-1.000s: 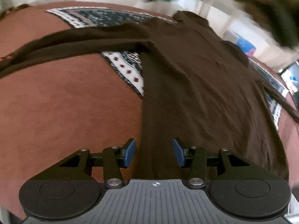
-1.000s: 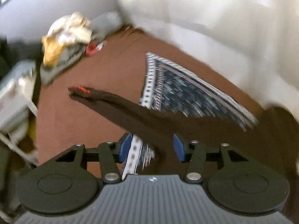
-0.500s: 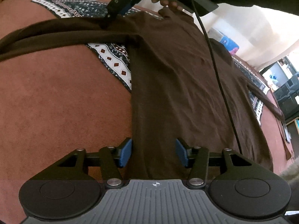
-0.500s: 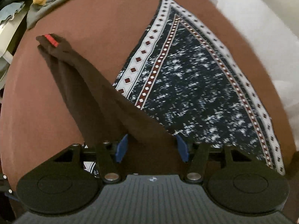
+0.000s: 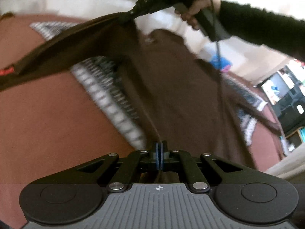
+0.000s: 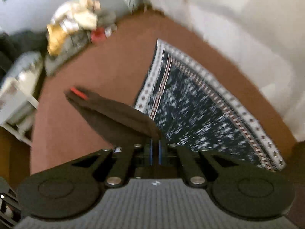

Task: Fold clothes
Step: 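Grasp the red-tagged cuff with the right gripper and lift it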

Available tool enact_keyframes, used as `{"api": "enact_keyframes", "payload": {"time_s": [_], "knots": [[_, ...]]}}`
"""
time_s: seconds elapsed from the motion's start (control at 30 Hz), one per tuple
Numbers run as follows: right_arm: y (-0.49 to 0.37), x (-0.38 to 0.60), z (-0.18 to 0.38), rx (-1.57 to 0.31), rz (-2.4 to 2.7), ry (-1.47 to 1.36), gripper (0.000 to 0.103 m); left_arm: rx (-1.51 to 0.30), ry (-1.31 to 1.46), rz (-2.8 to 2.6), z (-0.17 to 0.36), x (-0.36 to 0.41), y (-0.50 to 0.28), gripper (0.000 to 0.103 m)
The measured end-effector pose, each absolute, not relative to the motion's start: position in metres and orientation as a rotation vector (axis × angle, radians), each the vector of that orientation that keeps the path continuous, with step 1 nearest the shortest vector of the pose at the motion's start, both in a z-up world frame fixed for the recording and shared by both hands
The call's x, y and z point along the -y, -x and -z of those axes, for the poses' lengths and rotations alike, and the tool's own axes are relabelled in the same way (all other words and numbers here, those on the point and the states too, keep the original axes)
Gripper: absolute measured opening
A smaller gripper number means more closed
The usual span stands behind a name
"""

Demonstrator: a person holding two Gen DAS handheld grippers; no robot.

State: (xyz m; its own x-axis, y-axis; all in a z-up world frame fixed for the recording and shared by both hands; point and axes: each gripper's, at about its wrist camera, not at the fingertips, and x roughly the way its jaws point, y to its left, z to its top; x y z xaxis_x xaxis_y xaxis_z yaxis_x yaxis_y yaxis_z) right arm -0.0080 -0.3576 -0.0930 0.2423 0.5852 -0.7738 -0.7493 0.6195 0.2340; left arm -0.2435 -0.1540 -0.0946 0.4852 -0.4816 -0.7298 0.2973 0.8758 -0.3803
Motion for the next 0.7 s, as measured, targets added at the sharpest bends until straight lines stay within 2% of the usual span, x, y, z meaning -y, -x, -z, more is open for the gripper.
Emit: {"api": "enact_keyframes", "payload": {"time_s": [0.1, 0.23, 0.47, 0.5, 0.57, 0.63, 0.7], "knots": [[0.021, 0.407, 0.075, -0.892, -0.899, 0.131, 0.006, -0.933, 0.166, 0.546, 0.085, 0.196, 0.247, 0.0], [0.038, 0.481, 0.08, -0.877, -0.824, 0.056, 0.006, -0.985, 0.12, 0.604, 0.1, 0.247, 0.252, 0.0], [0.058, 0.549, 0.149, -0.993, -0.704, -0.01, 0.005, -1.096, 0.077, 0.526, 0.142, 0.276, 0.25, 0.001], [0.059, 0.542, 0.15, -0.987, -0.716, -0.01, 0.006, -1.109, 0.079, 0.513, 0.148, 0.276, 0.249, 0.004], [0.063, 0.53, 0.151, -0.976, -0.741, -0.011, 0.007, -1.121, 0.097, 0.502, 0.16, 0.274, 0.247, 0.018], [0.067, 0.518, 0.152, -0.964, -0.766, -0.013, 0.007, -1.122, 0.153, 0.497, 0.161, 0.27, 0.245, 0.022], [0.076, 0.512, 0.143, -0.942, -0.787, -0.046, 0.01, -1.143, 0.217, 0.493, 0.155, 0.263, 0.243, 0.033]]}}
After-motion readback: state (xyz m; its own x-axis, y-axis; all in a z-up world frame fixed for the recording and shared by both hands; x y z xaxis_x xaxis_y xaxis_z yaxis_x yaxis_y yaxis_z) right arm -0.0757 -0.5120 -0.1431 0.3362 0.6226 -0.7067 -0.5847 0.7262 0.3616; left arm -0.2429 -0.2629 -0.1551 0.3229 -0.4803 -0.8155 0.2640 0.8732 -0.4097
